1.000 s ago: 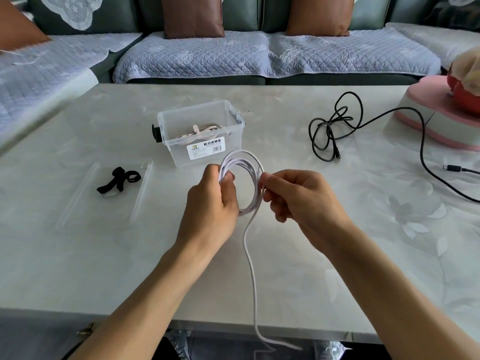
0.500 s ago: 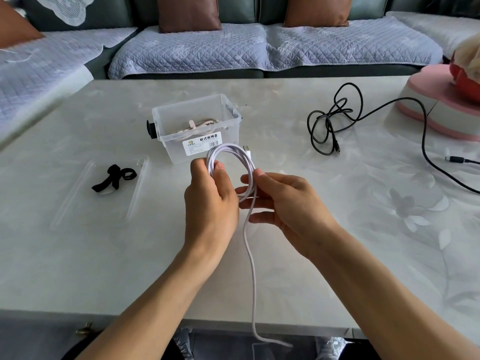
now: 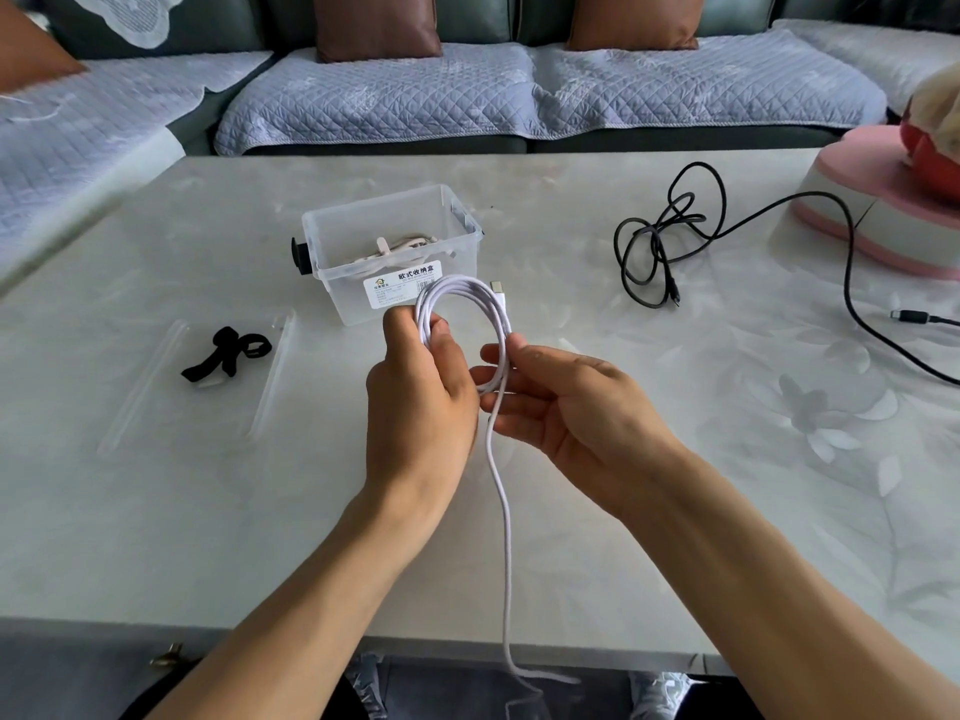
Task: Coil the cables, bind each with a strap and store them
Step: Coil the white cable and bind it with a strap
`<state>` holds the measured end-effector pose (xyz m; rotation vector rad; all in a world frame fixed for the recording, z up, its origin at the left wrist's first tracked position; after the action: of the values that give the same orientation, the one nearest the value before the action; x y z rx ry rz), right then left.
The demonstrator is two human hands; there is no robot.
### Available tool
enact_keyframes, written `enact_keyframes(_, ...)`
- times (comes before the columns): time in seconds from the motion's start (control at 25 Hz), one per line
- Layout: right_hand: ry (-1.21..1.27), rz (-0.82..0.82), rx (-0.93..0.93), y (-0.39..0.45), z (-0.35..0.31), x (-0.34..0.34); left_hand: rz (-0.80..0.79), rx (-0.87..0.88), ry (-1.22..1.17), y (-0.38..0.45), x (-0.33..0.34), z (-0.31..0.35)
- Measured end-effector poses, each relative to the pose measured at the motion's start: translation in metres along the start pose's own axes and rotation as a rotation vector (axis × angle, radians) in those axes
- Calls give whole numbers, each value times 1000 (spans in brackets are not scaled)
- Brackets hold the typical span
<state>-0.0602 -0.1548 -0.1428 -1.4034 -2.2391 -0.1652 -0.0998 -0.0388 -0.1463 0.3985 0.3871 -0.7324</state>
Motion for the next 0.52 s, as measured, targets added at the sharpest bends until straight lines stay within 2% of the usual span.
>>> enact_keyframes(0.36, 14, -2, -33, 1, 3, 1, 12, 26, 64, 2, 1, -5)
enact_keyframes(0.52, -184, 30, -154, 0, -3, 2, -6, 111, 54, 2, -2, -4)
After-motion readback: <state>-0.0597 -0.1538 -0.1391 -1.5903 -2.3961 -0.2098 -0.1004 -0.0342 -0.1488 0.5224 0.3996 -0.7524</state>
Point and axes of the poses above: each hand's wrist, its own y-axis towards the middle knuckle, its own x-axis out of the palm, z = x × y, the point moved 1 cm from there along y, towards the middle knuckle, and after that the axes turned 10 degrees about -x, right-handed, at the moved point
